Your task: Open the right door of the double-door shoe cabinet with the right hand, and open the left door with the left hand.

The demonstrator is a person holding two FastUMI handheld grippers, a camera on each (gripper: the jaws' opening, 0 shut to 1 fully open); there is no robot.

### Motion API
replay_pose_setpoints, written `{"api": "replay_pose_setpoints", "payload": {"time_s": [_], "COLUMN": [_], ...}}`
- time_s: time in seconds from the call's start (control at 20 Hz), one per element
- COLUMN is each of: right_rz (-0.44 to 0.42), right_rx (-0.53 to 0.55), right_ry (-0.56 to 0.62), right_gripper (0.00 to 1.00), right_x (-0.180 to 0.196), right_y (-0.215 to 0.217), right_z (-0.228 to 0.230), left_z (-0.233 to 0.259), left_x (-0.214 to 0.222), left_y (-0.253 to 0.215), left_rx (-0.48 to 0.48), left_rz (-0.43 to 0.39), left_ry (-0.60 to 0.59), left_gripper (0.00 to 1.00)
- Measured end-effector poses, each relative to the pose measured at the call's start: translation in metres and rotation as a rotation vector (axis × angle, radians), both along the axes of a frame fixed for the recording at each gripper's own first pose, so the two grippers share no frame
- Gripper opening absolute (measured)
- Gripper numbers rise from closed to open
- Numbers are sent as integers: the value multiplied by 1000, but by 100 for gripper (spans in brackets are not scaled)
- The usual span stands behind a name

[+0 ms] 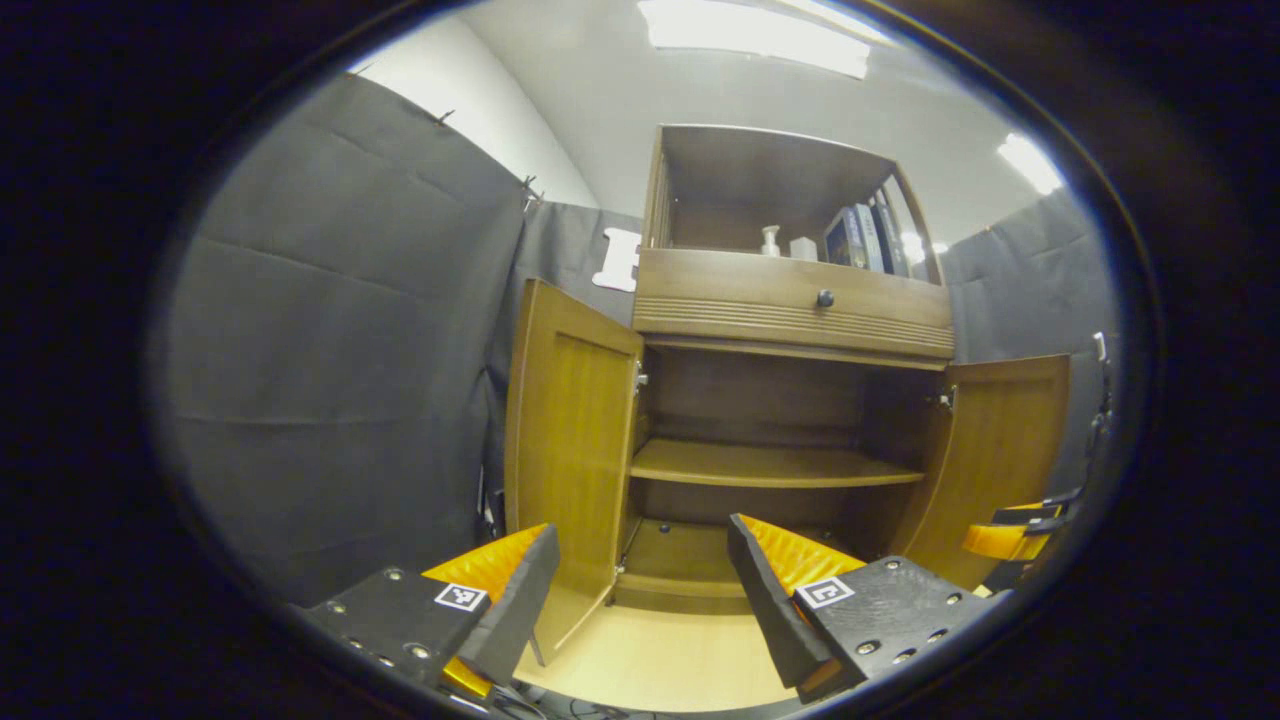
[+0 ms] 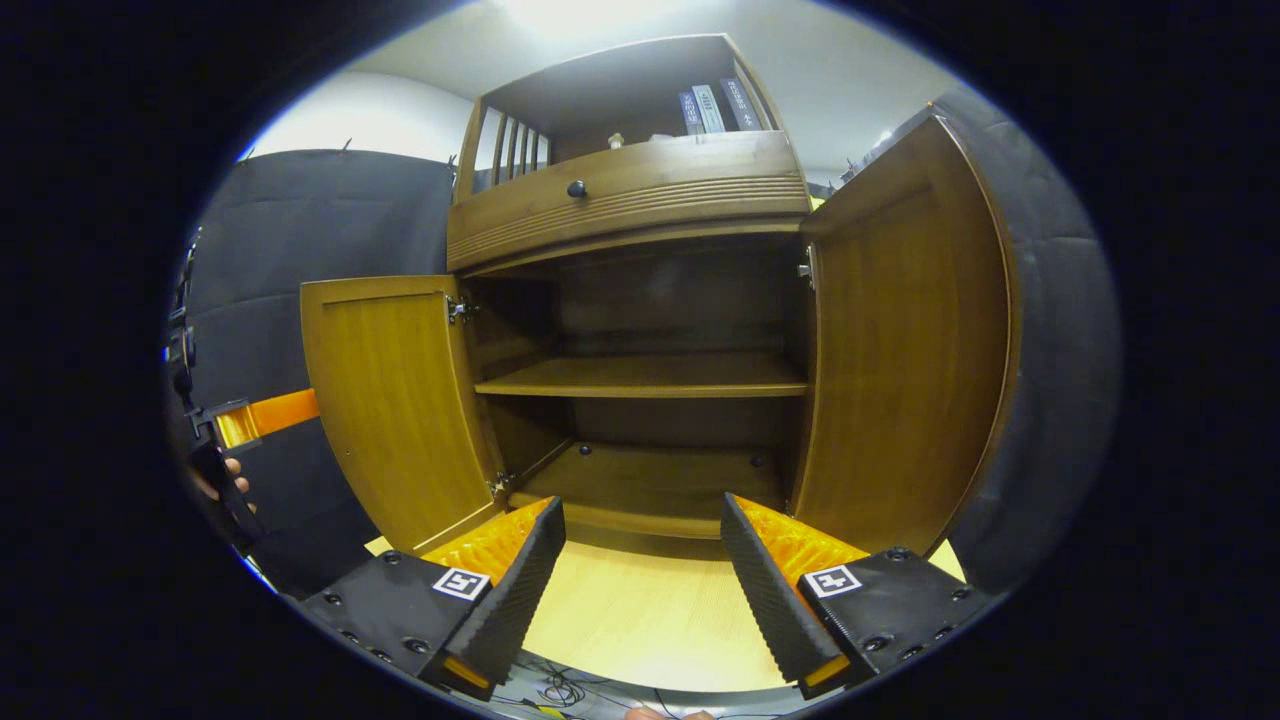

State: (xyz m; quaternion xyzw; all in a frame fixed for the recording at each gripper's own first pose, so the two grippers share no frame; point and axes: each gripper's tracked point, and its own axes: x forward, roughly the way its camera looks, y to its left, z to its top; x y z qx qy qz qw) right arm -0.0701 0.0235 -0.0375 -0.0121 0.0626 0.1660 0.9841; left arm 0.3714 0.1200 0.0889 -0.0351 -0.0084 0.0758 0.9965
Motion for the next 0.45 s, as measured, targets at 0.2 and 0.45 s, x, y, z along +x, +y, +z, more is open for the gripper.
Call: {"api": "replay_pose_setpoints", "payload": {"time_s": [0.2,0.45], "right_rz": [33,40], "right_rx": [-12,10], "right_ry": [2,25], "right_gripper": [99,92], "right_x": [-8,-22], "right_y": [-14,-35], "right_z": [2,3], "left_z": [-12,-13], "left_x": [-9,-21], "left_y": [-9,-17], "left_rx": [-6,16], "left_rz": [43,37], "left_ry": [83,107], "left_gripper": [97,97]}}
